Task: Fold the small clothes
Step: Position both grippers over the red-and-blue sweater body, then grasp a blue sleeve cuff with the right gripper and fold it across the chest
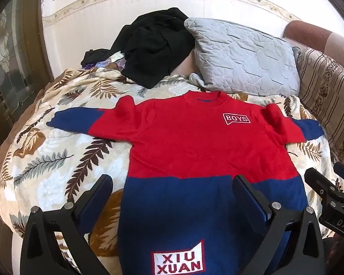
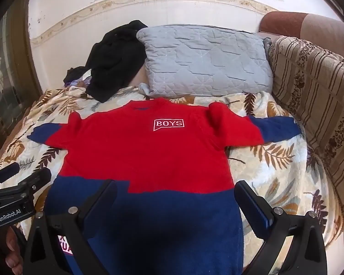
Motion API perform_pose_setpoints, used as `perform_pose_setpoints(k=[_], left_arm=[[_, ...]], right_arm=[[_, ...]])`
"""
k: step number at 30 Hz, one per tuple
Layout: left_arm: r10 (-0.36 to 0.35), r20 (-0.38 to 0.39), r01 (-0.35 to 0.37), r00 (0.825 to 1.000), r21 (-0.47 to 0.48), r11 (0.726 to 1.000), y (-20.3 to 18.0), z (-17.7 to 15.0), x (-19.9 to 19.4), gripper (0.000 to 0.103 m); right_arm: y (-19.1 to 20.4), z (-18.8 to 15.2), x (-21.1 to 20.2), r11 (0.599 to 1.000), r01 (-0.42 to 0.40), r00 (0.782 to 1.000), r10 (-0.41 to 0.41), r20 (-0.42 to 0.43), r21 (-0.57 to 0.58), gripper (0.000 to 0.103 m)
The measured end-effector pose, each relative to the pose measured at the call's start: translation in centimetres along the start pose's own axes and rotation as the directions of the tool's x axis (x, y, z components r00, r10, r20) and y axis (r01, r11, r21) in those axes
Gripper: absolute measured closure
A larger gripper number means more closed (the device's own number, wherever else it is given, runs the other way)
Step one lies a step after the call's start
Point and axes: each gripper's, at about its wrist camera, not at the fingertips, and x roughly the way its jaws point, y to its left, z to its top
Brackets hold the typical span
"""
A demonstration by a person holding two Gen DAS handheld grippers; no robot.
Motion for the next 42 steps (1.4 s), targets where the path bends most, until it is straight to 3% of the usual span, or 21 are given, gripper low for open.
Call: perform_pose_setpoints(k=[16, 19, 25, 26, 30, 32, 34, 35, 37, 39, 42], left_arm=[[-0.003, 0.001, 0.003, 1.0, 0.006, 1.0, -0.8, 1.4, 0.4, 0.0], [-0.011, 0.009, 0.011, 1.0, 0.005, 1.0, -0.4, 0.8, 0.1, 0.0], [-0.01, -0.008, 0.01, 1.0, -0.032, 0.999, 2.0, 0.9, 1.6, 0.0], [0.01, -0.013, -0.011, 1.0, -0.042, 0.999, 3.0, 1.0, 2.3, 0.0], [0.092, -0.064, -0.1, 0.994, -0.131, 0.986, 8.8, 1.0, 5.5, 0.0], [0.148, -0.057, -0.156, 0.987, -0.187, 0.97, 12.0, 1.3, 7.0, 0.0], [0.195, -0.054, -0.202, 0.979, -0.25, 0.947, 15.0, 1.5, 8.6, 0.0], [0.216, -0.069, -0.227, 0.974, -0.282, 0.932, 16.7, 1.5, 9.7, 0.0], [0.259, -0.09, -0.274, 0.962, -0.303, 0.913, 18.6, 1.5, 10.8, 0.0], [0.278, -0.092, -0.293, 0.956, -0.325, 0.899, 20.5, 1.2, 12.4, 0.0], [0.295, -0.183, -0.34, 0.938, -0.307, 0.889, 21.8, -0.6, 14.4, 0.0]], right_arm=[[-0.1, 1.1, 0.4, 1.0, -0.014, 1.0, 0.014, -0.008, 0.001, 0.0], [0.1, 0.8, 0.5, 1.0, -0.019, 1.0, 0.019, 0.024, -0.003, 0.0], [-3.4, 0.0, 2.2, 0.983, -0.165, 0.986, 0.165, 0.015, 0.078, 0.0], [-4.8, -0.4, 2.6, 0.976, -0.177, 0.982, 0.184, -0.044, 0.126, 0.0], [-13.1, -0.4, 4.8, 0.911, -0.221, 0.971, 0.239, -0.011, 0.349, 0.0], [-17.9, 0.0, 6.4, 0.852, -0.225, 0.968, 0.252, 0.007, 0.472, 0.0], [-23.3, 0.5, 8.8, 0.746, -0.254, 0.957, 0.286, 0.049, 0.616, 0.0], [-24.9, 0.9, 9.7, 0.734, -0.239, 0.963, 0.264, 0.058, 0.636, 0.0], [-28.5, 1.6, 12.3, 0.673, -0.231, 0.967, 0.241, 0.086, 0.703, 0.003], [-31.4, 2.1, 15.2, 0.635, -0.19, 0.975, 0.209, 0.07, 0.749, 0.014], [-34.2, 2.8, 19.2, 0.591, -0.133, 0.984, 0.177, 0.032, 0.795, 0.021]])
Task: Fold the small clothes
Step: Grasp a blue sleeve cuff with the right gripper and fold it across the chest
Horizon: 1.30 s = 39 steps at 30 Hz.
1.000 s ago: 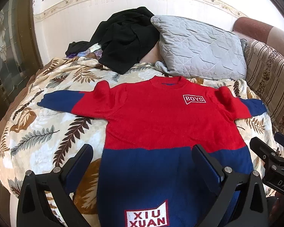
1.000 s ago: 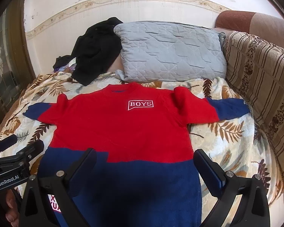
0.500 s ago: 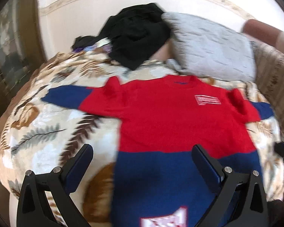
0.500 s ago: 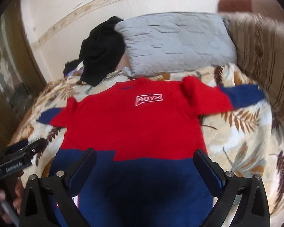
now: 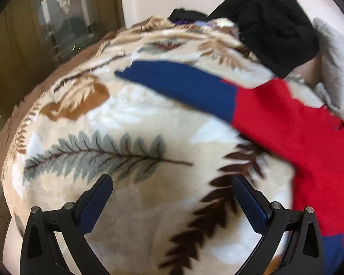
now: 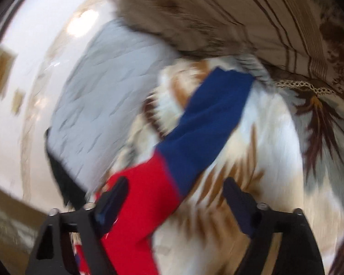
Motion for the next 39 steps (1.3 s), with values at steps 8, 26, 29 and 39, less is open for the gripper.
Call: perform_pose_setpoints(k=[8, 26, 29, 39], left_arm=[[0.029, -0.033, -0.029, 0.999, -0.001, 1.0, -0.2, -1.1, 1.3, 0.0], [0.011, -0.028, -0.011, 1.0, -0.007, 1.0, 0.0, -1.1, 0.9, 0.0], [0.009, -0.026, -0.009, 1.0, -0.003, 1.0, 0.0, -1.1, 0.8, 0.0], [-0.279, 0.049, 0.276, 0.959, 0.061, 0.959, -4.3, 0.2, -6.1, 0.0]], right_arm=[[-0.8, 4.4, 4.6, 0.989, 0.145, 0.987, -0.146, 0.061, 0.035, 0.057], [30.4, -18.4, 2.8, 0.729, -0.301, 0.954, 0.22, -0.206, -0.615, 0.001], [26.1, -22.2, 7.9, 0.762, -0.271, 0.946, 0.1, -0.307, -0.588, 0.001], [17.0, -18.9, 0.8, 0.787, -0.268, 0.961, 0.18, -0.209, -0.555, 0.002]])
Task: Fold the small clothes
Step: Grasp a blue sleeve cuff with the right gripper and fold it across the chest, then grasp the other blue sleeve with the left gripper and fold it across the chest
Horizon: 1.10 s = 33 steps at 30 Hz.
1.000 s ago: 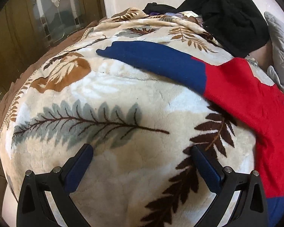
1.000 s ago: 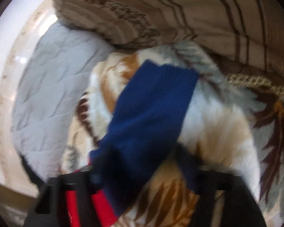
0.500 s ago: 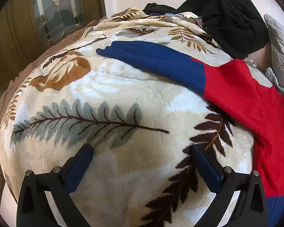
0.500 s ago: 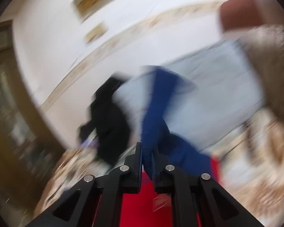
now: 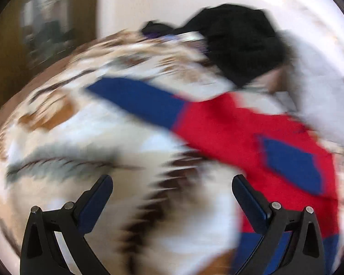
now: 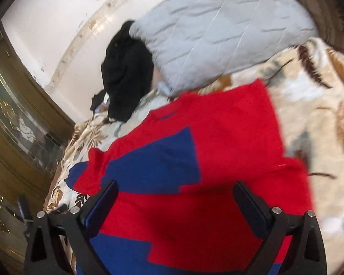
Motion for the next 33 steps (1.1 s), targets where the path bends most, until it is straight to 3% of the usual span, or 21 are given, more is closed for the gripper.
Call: perform_pose_setpoints(k=[2, 4, 7, 9, 11, 12, 13, 15, 17, 22, 24, 25, 26, 28, 30, 33], left_arm=[[-0.114, -0.026, 0.115, 0.993, 0.042, 0.993, -3.3, 1.0, -0.5, 0.0], [-0.213, -0.074, 0.218, 0.974, 0.065, 0.974, -7.0, 2.2, -0.1, 0.0], [-0.257, -0.134, 0.269, 0.957, 0.078, 0.96, -11.3, 3.6, 2.3, 0.002], [-0.238, -0.174, 0.255, 0.956, 0.087, 0.963, -12.9, 4.1, 4.4, 0.011], [-0.136, -0.244, 0.168, 0.96, 0.116, 0.979, -14.0, 3.6, 8.4, 0.021], [-0.097, -0.285, 0.134, 0.954, 0.114, 0.984, -13.9, 2.7, 9.7, 0.034], [-0.046, -0.345, 0.09, 0.937, 0.11, 0.99, -13.5, 1.9, 11.7, 0.039], [-0.028, -0.267, 0.07, 0.963, 0.15, 0.986, -13.6, 1.4, 11.3, 0.035], [0.015, -0.25, 0.038, 0.968, 0.206, 0.978, -14.1, 0.9, 10.6, 0.034], [0.011, -0.252, 0.04, 0.968, 0.194, 0.98, -14.4, 0.9, 10.7, 0.034], [-0.003, -0.266, 0.059, 0.964, 0.204, 0.977, -14.5, 1.0, 10.2, 0.034], [-0.021, -0.277, 0.077, 0.961, 0.195, 0.978, -14.3, 1.2, 10.0, 0.034], [-0.059, -0.282, 0.111, 0.958, 0.171, 0.979, -13.6, 1.8, 9.5, 0.034], [-0.128, -0.223, 0.16, 0.966, 0.133, 0.978, -11.7, 3.1, 7.8, 0.034], [-0.169, -0.142, 0.183, 0.975, 0.092, 0.979, -7.9, 4.2, 5.5, 0.02], [-0.153, -0.052, 0.148, 0.987, -0.094, 0.984, 0.7, 6.4, 4.3, 0.019]], right_arm=[[-1.1, -0.1, -0.9, 0.999, -0.028, 0.999, 0.027, 0.017, 0.026, 0.002], [-1.7, -0.4, -1.1, 0.997, -0.063, 0.998, 0.061, 0.031, 0.046, 0.002], [-2.1, -1.0, -1.0, 0.992, -0.11, 0.993, 0.108, 0.042, 0.061, 0.002], [-2.3, -0.7, -1.4, 0.988, -0.143, 0.989, 0.139, 0.056, 0.066, 0.002], [-2.4, -0.4, -1.7, 0.984, -0.164, 0.984, 0.158, 0.085, 0.069, 0.002], [-2.7, -0.2, -1.9, 0.983, -0.166, 0.983, 0.158, 0.095, 0.077, 0.002], [-3.0, 0.0, -2.1, 0.982, -0.162, 0.983, 0.153, 0.1, 0.094, 0.002], [-4.1, 0.5, -2.3, 0.975, -0.162, 0.984, 0.147, 0.103, 0.151, 0.002], [-5.0, 1.4, -2.3, 0.96, -0.188, 0.98, 0.169, 0.108, 0.207, 0.002], [-5.4, 5.5, 2.1, 0.942, -0.245, 0.969, 0.243, 0.037, 0.23, 0.001], [-7.9, 6.2, 6.0, 0.95, -0.086, 0.989, 0.118, -0.089, 0.302, 0.003], [-9.3, 5.9, 6.9, 0.934, -0.002, 0.99, 0.054, -0.134, 0.356, 0.006], [-9.5, 5.8, 6.3, 0.927, -0.02, 0.993, 0.062, -0.101, 0.373, 0.014], [-7.4, 5.1, 3.4, 0.949, -0.07, 0.997, 0.081, -0.021, 0.308, 0.014], [-5.1, 3.7, 1.4, 0.972, -0.082, 0.997, 0.083, 0.004, 0.222, 0.014], [-2.2, 1.0, 0.1, 0.988, -0.088, 0.996, 0.09, -0.01, 0.128, 0.014]])
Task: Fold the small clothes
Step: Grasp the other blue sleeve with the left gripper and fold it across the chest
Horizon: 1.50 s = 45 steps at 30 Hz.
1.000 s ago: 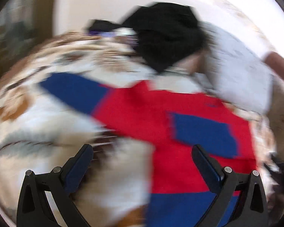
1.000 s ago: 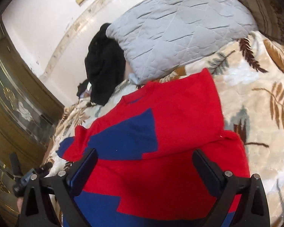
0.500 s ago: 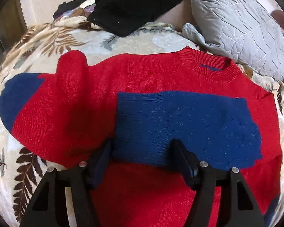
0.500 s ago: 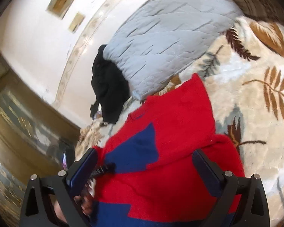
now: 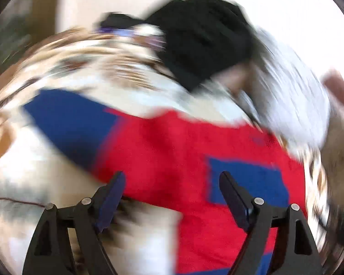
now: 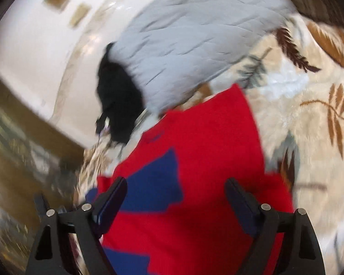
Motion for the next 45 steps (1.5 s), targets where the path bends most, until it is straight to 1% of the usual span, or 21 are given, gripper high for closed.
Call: perform_pose_setpoints(k=[2, 5, 6, 9, 13, 16, 20, 22, 23, 24, 26, 28, 30, 32, 34, 36, 39, 41, 43, 44, 45], left_arm=[[0.006, 0.008, -0.004, 1.0, -0.17, 0.985, 5.6, 1.7, -0.1, 0.019], [-0.004, 0.016, 0.011, 1.0, -0.428, 0.904, 13.6, 3.5, 0.5, 0.02], [-0.005, 0.014, 0.011, 1.0, -0.464, 0.886, 15.2, 3.9, 1.0, 0.02], [0.022, 0.013, -0.013, 1.0, -0.488, 0.873, 17.4, 5.4, 2.0, 0.021], [-0.004, 0.038, 0.022, 0.999, -0.483, 0.875, 17.7, 7.1, 3.0, 0.021], [0.01, 0.005, -0.006, 1.0, -0.504, 0.864, 18.7, 7.1, 4.4, 0.021], [-0.002, 0.011, 0.008, 1.0, -0.519, 0.855, 19.3, 7.1, 5.0, 0.021], [0.015, -0.001, -0.014, 1.0, -0.522, 0.853, 19.4, 7.2, 5.0, 0.035], [0.039, -0.02, -0.044, 0.999, -0.52, 0.853, 19.5, 7.4, 5.1, 0.058], [0.075, -0.055, -0.093, 0.996, -0.519, 0.85, 19.9, 7.5, 5.4, 0.088], [0.059, -0.089, -0.099, 0.994, -0.56, 0.822, 21.1, 7.4, 5.8, 0.093], [0.082, -0.104, -0.126, 0.991, -0.555, 0.823, 20.9, 7.8, 5.4, 0.094], [0.19, -0.074, -0.203, 0.979, -0.44, 0.875, 17.9, 8.8, 3.8, 0.095], [0.254, 0.039, -0.236, 0.966, -0.259, 0.937, 12.4, 9.8, 1.1, 0.096], [0.213, 0.135, -0.197, 0.968, -0.119, 0.973, 6.5, 10.0, -1.5, 0.096], [0.102, 0.209, -0.114, 0.973, 0.049, 0.992, -1.3, 9.3, -4.1, 0.096], [-0.082, 0.211, 0.035, 0.974, 0.22, 0.975, -10.8, 7.4, -6.1, 0.096], [-0.2, 0.163, 0.141, 0.966, 0.315, 0.939, -16.9, 5.2, -6.4, 0.096], [-0.294, 0.065, 0.25, 0.954, 0.375, 0.893, -21.9, 2.7, -5.5, 0.093], [-0.332, -0.021, 0.311, 0.943, 0.414, 0.856, -24.5, 0.9, -4.2, 0.086], [-0.323, -0.071, 0.319, 0.944, 0.452, 0.833, -25.9, -0.6, -2.7, 0.058]], right_arm=[[0.8, -1.7, 0.6, 0.999, 0.001, 1.0, -0.002, -0.016, -0.033, 0.014], [1.5, -2.8, 2.4, 0.996, 0.009, 0.998, -0.014, -0.058, -0.083, 0.014], [1.3, -3.1, 2.8, 0.995, 0.002, 0.997, -0.009, -0.071, -0.096, 0.014], [1.0, -3.6, 3.9, 0.995, -0.002, 0.996, -0.006, -0.086, -0.1, 0.014], [0.0, -3.8, 4.4, 0.997, 0.006, 0.996, -0.014, -0.094, -0.075, 0.014], [-0.2, -3.6, 4.5, 0.998, 0.004, 0.996, -0.011, -0.092, -0.07, 0.014], [0.1, -3.6, 4.6, 0.997, 0.005, 0.996, -0.013, -0.091, -0.079, 0.014], [0.1, -3.6, 4.7, 0.997, 0.001, 0.995, -0.008, -0.096, -0.082, 0.014], [0.2, -3.7, 4.8, 0.996, 0.001, 0.995, -0.009, -0.097, -0.085, 0.014], [0.3, -3.7, 4.8, 0.996, 0.002, 0.995, -0.011, -0.097, -0.088, 0.014], [0.3, -3.7, 4.8, 0.996, 0.002, 0.995, -0.011, -0.096, -0.09, 0.014], [0.3, -3.6, 4.6, 0.996, 0.005, 0.996, -0.013, -0.09, -0.09, 0.014], [0.3, -3.4, 4.3, 0.996, 0.011, 0.997, -0.018, -0.072, -0.086, 0.014], [0.1, -3.1, 3.7, 0.997, 0.008, 0.999, -0.011, -0.05, -0.074, 0.014], [-0.1, -2.8, 3.1, 0.998, 0.002, 1.0, -0.004, -0.025, -0.062, 0.014], [-0.2, -2.3, 2.3, 0.999, -0.007, 1.0, 0.007, 0.003, -0.049, 0.014], [-0.4, -1.8, 1.3, 0.999, -0.016, 0.999, 0.017, 0.039, -0.034, 0.014], [-0.6, -1.4, 0.5, 1.0, -0.021, 0.998, 0.023, 0.065, -0.018, 0.014], [-1.2, -1.1, -0.1, 0.999, -0.033, 0.996, 0.032, 0.087, 0.009, 0.014], [-1.6, -0.9, -0.3, 0.999, -0.041, 0.995, 0.038, 0.094, 0.027, 0.014], [-1.9, -0.7, -0.3, 0.998, -0.049, 0.994, 0.044, 0.096, 0.047, 0.014]])
